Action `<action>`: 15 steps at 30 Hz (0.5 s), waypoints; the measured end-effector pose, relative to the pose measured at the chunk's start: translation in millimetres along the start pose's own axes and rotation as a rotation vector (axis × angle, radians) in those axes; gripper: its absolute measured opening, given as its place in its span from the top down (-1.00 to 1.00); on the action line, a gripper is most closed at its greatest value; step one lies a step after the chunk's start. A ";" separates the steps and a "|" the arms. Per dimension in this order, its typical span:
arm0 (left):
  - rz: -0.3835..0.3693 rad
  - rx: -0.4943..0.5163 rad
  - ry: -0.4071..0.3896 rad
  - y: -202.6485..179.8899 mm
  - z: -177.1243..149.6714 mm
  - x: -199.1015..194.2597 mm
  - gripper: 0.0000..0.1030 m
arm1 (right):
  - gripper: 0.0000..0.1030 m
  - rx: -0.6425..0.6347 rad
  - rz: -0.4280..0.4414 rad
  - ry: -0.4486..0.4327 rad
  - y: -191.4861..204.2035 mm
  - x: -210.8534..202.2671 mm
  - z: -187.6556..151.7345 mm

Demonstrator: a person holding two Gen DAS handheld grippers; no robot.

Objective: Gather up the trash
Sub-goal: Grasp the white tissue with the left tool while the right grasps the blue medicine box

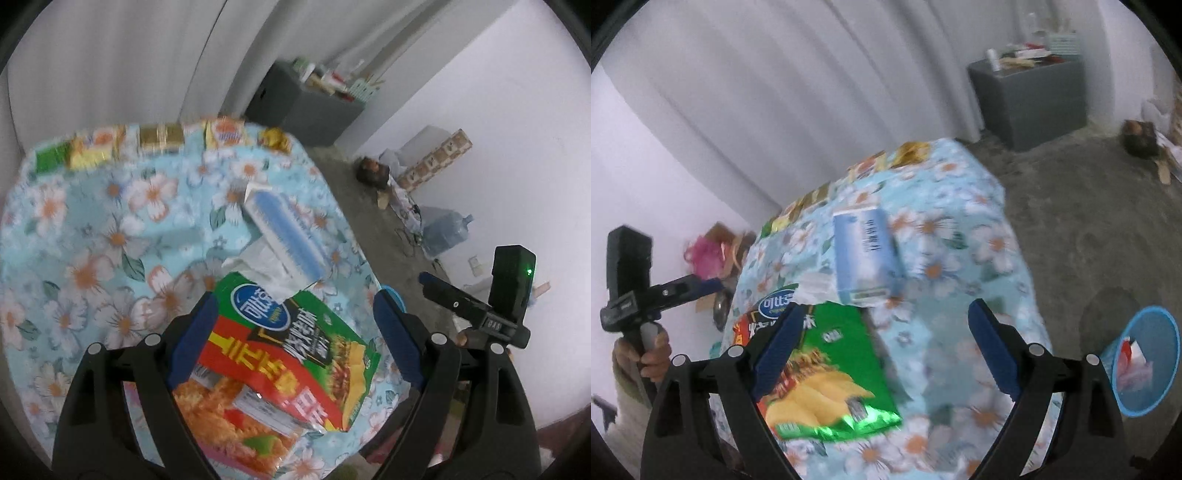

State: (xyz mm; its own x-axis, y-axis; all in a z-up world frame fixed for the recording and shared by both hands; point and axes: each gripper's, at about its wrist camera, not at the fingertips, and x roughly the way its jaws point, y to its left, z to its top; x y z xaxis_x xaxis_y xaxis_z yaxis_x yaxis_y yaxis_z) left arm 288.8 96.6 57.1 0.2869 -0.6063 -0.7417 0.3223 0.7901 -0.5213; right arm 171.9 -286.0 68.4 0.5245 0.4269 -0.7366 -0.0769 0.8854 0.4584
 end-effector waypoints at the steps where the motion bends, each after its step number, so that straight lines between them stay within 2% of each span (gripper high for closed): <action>1: -0.003 -0.024 0.025 8.1 4.0 8.8 -0.55 | -0.71 -0.013 -0.003 0.013 3.9 7.1 3.1; 10: -0.044 -0.147 0.224 55.2 34.6 80.3 -0.23 | -0.71 -0.083 -0.042 0.104 31.7 69.5 37.3; 15: -0.071 -0.217 0.301 73.7 42.0 108.0 -0.05 | -0.71 -0.115 -0.052 0.151 40.2 96.3 48.6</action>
State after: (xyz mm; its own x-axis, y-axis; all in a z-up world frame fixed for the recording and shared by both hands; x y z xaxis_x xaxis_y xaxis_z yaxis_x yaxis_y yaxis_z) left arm 381.4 85.6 -43.7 -0.0180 -0.6322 -0.7746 0.1239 0.7673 -0.6292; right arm 260.5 -218.2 40.0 0.3975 0.3955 -0.8280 -0.1545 0.9183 0.3644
